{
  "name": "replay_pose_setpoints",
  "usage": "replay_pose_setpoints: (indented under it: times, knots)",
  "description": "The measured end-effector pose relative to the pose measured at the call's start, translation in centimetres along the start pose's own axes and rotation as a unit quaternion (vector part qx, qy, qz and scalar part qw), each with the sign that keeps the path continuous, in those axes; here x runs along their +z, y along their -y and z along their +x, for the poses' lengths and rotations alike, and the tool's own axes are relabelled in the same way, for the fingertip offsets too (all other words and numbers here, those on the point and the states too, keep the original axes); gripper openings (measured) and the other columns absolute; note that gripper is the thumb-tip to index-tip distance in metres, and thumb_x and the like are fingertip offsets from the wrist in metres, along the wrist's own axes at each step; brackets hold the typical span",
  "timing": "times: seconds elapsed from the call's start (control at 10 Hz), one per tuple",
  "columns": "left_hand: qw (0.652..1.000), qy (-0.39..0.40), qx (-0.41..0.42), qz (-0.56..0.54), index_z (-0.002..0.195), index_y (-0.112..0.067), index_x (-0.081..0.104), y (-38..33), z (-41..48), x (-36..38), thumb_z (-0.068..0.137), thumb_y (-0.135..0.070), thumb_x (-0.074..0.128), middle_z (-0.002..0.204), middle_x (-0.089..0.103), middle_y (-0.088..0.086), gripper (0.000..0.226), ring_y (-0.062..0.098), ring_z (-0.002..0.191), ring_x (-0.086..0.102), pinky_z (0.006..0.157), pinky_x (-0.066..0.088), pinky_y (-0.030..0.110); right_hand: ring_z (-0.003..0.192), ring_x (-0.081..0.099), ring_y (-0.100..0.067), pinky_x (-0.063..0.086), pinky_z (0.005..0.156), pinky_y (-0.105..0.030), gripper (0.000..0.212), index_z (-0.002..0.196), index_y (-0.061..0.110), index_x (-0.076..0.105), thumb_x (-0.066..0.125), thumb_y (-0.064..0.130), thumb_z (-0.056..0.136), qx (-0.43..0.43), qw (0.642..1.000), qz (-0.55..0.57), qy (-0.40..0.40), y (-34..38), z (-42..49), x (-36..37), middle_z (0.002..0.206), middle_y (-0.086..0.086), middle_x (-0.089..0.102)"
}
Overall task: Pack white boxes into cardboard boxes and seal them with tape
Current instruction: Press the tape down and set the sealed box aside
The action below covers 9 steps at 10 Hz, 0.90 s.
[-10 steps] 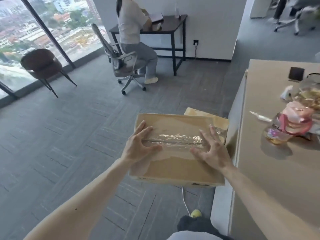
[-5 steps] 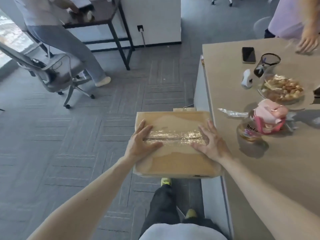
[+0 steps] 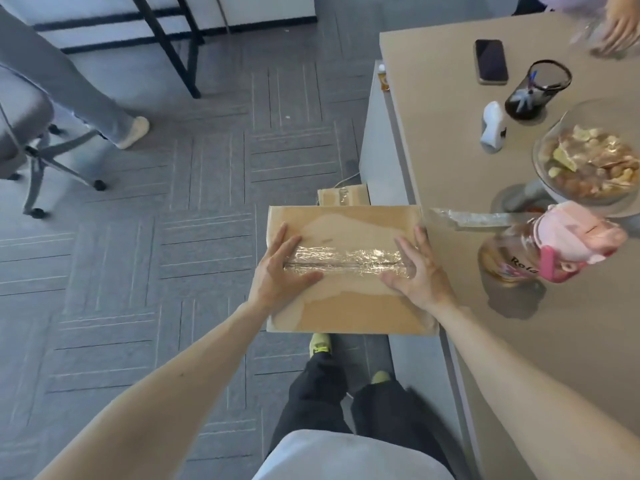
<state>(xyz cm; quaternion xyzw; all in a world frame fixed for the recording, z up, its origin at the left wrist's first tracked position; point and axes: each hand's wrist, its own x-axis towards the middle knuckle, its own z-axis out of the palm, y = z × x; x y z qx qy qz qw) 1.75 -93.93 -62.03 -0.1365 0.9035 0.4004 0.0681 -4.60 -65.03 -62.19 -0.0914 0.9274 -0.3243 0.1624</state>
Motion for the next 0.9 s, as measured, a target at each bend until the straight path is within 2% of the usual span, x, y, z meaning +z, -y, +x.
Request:
replay_pose_setpoints:
  times: [0.1,0.2,0.3,0.4,0.5,0.6,0.8,0.9]
  knots:
    - [1.000,0.001,-0.014,0.006,0.146,-0.031,0.046,0.3,0.3,0.8,0.069,-0.057,0.083,0.158,0.015,-0.030,0.088,-0.009,0.123,0.039,0.110,0.042,0.035,0.145,0.007,-0.006,0.036,0.108,-0.043,0.096,0.150,0.026,0.035,0.066,0.072,0.071,-0.003,1.000,0.009,0.012,-0.7,0.7,0.7,0.163,0.008,-0.005]
    - [1.000,0.005,-0.026,0.015,0.147,-0.035,0.043,0.3,0.7,1.2,0.069,-0.060,0.081,0.160,0.014,-0.029,0.089,-0.010,0.122,0.038,0.106,0.039,0.029,0.144,0.011,-0.005,0.039,0.104,-0.039,0.085,0.150,0.025,0.036,0.070,0.054,0.078,-0.008,1.000,0.008,0.003,-1.3,1.2,0.9,0.164,0.007,-0.003]
    - [0.998,0.020,-0.012,0.057,0.151,-0.036,0.035,0.2,1.1,1.2,0.072,-0.067,0.074,0.162,0.008,-0.025,0.093,0.006,0.135,0.040,0.109,0.041,0.038,0.147,0.014,-0.012,0.042,0.102,-0.043,0.085,0.151,0.027,0.033,0.066,0.059,0.079,-0.013,1.000,-0.012,0.015,-1.7,1.5,0.9,0.164,0.008,-0.007]
    - [0.988,0.050,-0.018,0.145,0.153,-0.041,0.021,0.2,1.1,1.2,0.077,-0.078,0.058,0.164,-0.001,-0.022,0.093,0.024,0.148,0.022,0.109,0.040,0.054,0.150,0.011,-0.024,0.039,0.108,-0.054,0.092,0.153,0.033,0.023,0.051,0.076,0.076,0.000,0.997,-0.058,0.049,-1.9,1.4,0.9,0.163,0.009,-0.012]
    - [0.972,0.058,-0.027,0.226,0.153,-0.046,0.012,0.0,1.0,1.0,0.075,-0.088,0.043,0.164,-0.004,-0.020,0.094,0.031,0.151,0.007,0.111,0.030,0.065,0.149,0.006,-0.037,0.024,0.113,-0.060,0.091,0.153,0.040,0.014,0.046,0.079,0.077,0.017,0.988,-0.141,0.063,-1.8,1.3,0.9,0.162,0.008,-0.014]
    - [0.967,0.076,-0.039,0.241,0.154,-0.045,0.011,-0.5,1.0,0.7,0.075,-0.087,0.044,0.165,-0.005,-0.018,0.095,0.031,0.152,-0.003,0.114,0.014,0.071,0.149,0.004,-0.036,0.016,0.115,-0.058,0.089,0.153,0.041,0.012,0.050,0.075,0.081,0.023,0.982,-0.175,0.060,-1.6,1.3,0.9,0.163,0.005,-0.013]
    - [0.964,0.070,-0.049,0.252,0.154,-0.041,0.015,-1.1,0.2,0.5,0.079,-0.082,0.047,0.166,-0.004,-0.014,0.092,0.031,0.153,-0.003,0.114,0.015,0.070,0.150,-0.003,-0.026,0.010,0.118,-0.052,0.080,0.154,0.036,0.014,0.048,0.067,0.088,0.014,0.980,-0.184,0.080,-0.7,0.8,0.5,0.163,0.004,-0.012]
    - [0.963,0.049,-0.049,0.260,0.154,-0.038,0.019,-1.6,-0.4,0.6,0.081,-0.079,0.049,0.166,-0.001,-0.010,0.089,0.031,0.153,0.000,0.115,0.017,0.069,0.150,-0.002,-0.031,0.008,0.119,-0.051,0.077,0.154,0.037,0.013,0.043,0.068,0.090,0.015,0.978,-0.193,0.078,-0.3,0.5,-0.1,0.163,0.004,-0.011]
